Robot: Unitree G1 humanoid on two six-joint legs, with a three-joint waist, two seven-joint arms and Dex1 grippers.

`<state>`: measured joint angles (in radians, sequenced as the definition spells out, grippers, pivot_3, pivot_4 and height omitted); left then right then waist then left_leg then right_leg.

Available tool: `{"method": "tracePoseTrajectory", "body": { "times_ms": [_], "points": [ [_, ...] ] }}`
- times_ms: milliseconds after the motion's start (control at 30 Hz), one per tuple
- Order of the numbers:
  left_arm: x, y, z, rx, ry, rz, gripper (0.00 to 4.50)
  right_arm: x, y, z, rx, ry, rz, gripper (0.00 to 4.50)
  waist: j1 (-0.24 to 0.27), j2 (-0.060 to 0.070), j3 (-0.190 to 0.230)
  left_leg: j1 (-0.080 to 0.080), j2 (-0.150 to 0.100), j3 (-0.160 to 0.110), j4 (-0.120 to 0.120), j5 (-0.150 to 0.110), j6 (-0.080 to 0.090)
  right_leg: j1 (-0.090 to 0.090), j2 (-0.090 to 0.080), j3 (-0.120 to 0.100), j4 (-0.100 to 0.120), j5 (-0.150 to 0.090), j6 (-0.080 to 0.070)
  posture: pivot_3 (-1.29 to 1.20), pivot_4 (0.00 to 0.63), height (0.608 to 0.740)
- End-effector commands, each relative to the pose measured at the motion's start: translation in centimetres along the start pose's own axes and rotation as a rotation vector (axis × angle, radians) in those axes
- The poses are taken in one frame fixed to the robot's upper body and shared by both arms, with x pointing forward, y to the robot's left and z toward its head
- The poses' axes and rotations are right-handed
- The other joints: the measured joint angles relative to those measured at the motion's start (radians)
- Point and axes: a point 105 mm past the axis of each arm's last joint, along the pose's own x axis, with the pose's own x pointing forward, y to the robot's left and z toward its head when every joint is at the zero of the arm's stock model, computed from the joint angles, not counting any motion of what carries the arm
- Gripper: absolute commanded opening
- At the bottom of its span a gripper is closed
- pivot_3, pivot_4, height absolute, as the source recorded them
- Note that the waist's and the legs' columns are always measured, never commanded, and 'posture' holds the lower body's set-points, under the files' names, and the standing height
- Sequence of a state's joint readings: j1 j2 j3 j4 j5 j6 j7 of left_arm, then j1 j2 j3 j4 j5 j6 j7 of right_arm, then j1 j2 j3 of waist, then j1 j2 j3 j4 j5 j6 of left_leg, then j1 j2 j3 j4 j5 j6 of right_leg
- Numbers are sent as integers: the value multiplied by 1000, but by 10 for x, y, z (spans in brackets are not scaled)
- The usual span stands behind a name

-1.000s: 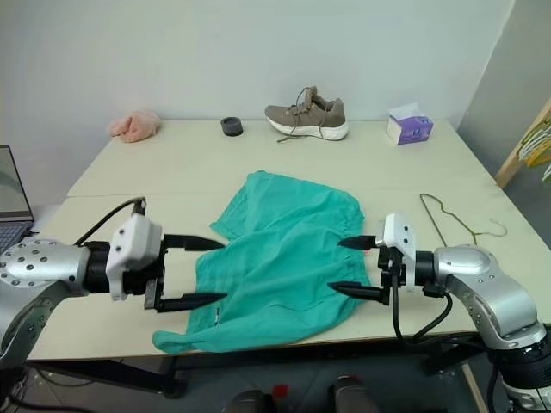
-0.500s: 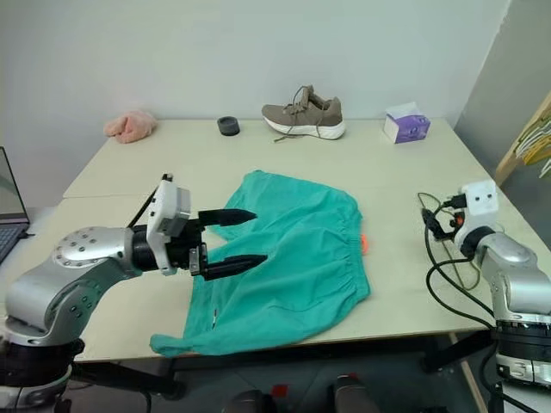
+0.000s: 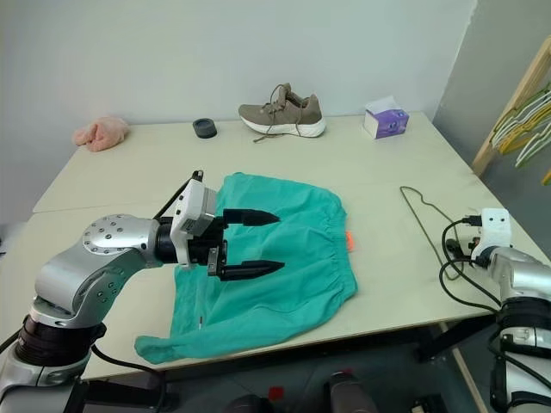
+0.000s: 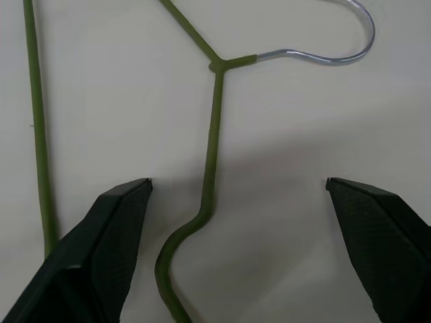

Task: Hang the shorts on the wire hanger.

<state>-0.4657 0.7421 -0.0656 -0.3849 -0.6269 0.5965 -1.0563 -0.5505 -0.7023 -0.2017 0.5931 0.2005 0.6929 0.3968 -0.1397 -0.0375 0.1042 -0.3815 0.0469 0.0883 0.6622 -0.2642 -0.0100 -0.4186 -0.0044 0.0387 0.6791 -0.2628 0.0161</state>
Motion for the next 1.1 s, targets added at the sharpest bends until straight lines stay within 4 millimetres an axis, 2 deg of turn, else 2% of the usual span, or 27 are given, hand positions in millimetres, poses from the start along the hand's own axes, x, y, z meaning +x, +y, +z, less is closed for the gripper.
{"method": "tracePoseTrajectory", "body": {
  "times_ms": [33, 233, 333, 500, 633, 767, 867, 1000, 1100],
  "points": [
    [0, 1, 8, 51, -15, -4, 4500, 6, 3, -28, -37, 140, 29, 3179, 0, -1, 0, 0, 0, 0, 0, 0, 0, 0, 0, 0, 0, 0, 0, -151, 105, 740],
    [0, 1, 6, 67, -7, 0, 4500, 13, 2, -54, 29, 251, 11, 1090, 3, -9, -5, 9, 1, -3, 0, -2, -1, 12, 0, -3, -5, 0, 0, -136, 104, 740],
    [-1, 1, 5, 68, -5, 7, 4500, 15, -5, -51, 23, 219, -56, 20, 8, -16, -9, 12, 2, -3, 0, -3, 0, 16, -1, -3, -7, -1, 1, -132, 104, 740],
    [-9, 6, -3, 39, 21, 52, 4500, 19, 2, -18, 27, 81, -61, 20, 10, -19, -11, 12, 0, -1, 0, -4, 0, 16, -4, -1, -8, 0, 2, -135, 101, 740],
    [-17, 22, -8, 36, 44, 145, 4500, 15, 19, 17, -137, -67, 17, 20, 3, -13, -7, 12, 0, -1, 0, -4, 1, 15, -4, 0, -7, 0, 3, -141, 101, 740],
    [-40, 57, -9, 23, 39, 327, 4500, -9, 44, 69, -361, -308, 86, 20, -3, -1, 2, 10, 0, 0, -1, -4, 1, 13, -4, 1, -6, -1, 3, -150, 102, 740],
    [-53, 76, -4, 15, 13, 416, 4500, -25, 62, 87, -480, -417, 136, 20, -6, 4, 7, 7, 0, 0, -1, -4, 0, 9, -3, 2, -5, -1, 4, -154, 103, 740],
    [-69, 104, 3, -37, -59, 552, 4500, -47, 96, 107, -699, -572, 220, 20, -2, 4, 9, 6, 1, 0, 0, -4, 0, 7, -3, 0, -4, -1, 4, -161, 102, 740],
    [-72, 104, -1, -131, -71, 504, 4500, -68, 128, 118, -911, -715, 285, 20, -5, 4, 9, 5, 0, 0, 0, -4, 0, 7, -4, 1, -4, -1, 4, -164, 101, 740]
  ]
}}
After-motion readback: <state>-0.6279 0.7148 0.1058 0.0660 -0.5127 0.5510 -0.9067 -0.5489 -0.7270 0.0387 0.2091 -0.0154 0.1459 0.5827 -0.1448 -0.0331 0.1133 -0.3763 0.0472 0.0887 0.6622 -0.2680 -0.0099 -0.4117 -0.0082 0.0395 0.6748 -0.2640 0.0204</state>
